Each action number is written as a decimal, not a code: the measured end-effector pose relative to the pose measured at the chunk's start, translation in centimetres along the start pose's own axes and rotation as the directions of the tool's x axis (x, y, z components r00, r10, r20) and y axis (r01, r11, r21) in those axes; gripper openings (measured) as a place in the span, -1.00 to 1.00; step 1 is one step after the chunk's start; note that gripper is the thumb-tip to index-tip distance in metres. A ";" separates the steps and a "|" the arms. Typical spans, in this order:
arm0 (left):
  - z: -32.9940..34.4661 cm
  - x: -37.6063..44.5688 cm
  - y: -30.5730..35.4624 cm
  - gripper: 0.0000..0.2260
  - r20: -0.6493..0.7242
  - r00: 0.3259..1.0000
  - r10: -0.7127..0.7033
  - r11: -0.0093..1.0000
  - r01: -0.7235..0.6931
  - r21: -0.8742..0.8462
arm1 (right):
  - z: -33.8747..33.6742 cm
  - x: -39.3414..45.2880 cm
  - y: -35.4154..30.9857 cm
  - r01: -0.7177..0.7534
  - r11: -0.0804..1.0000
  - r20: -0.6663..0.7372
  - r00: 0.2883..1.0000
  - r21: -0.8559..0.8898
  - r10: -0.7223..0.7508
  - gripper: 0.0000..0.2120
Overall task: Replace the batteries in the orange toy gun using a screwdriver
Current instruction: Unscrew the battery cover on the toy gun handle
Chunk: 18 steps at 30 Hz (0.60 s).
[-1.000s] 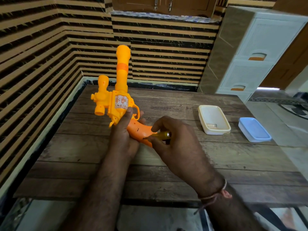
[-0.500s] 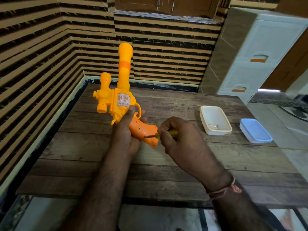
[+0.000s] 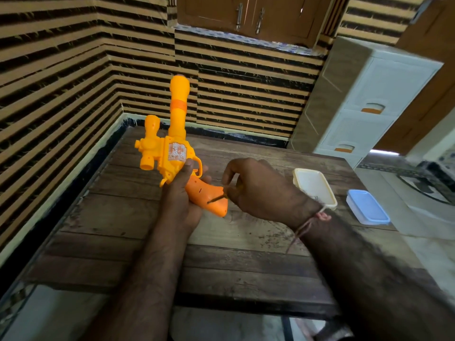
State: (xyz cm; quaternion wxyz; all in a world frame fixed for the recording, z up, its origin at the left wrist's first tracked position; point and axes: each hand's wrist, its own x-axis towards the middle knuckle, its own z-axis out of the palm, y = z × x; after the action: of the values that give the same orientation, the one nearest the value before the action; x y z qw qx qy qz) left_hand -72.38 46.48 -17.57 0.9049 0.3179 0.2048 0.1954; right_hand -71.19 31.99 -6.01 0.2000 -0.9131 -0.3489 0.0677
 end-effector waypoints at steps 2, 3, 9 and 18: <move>0.0 0.1 0.1 -0.59 0.001 1.000 -0.007 1.000 0.008 -0.023 | -0.2 0.2 0.0 0.021 1.000 0.033 0.999 -0.018 -0.021 -0.87; -0.1 0.1 0.2 -0.62 0.003 1.000 -0.011 0.999 0.011 -0.036 | -0.2 0.3 0.0 0.033 0.999 0.042 0.999 -0.020 -0.032 -0.83; -0.3 0.1 0.6 -0.58 0.023 1.000 -0.011 0.998 0.012 -0.056 | 0.7 0.5 -0.2 0.023 0.997 -0.020 1.000 0.077 -0.021 -0.90; -0.2 -0.2 0.8 -0.74 0.032 0.999 0.018 1.000 -0.018 -0.020 | -0.3 1.0 -0.6 0.028 0.999 -0.029 0.999 0.022 -0.028 -0.89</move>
State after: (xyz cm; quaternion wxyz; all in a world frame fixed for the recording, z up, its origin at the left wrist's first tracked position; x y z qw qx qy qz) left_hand -72.79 47.03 -17.14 0.9094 0.3139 0.1854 0.2004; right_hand -70.77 32.93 -5.52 0.2161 -0.9067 -0.3579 0.0554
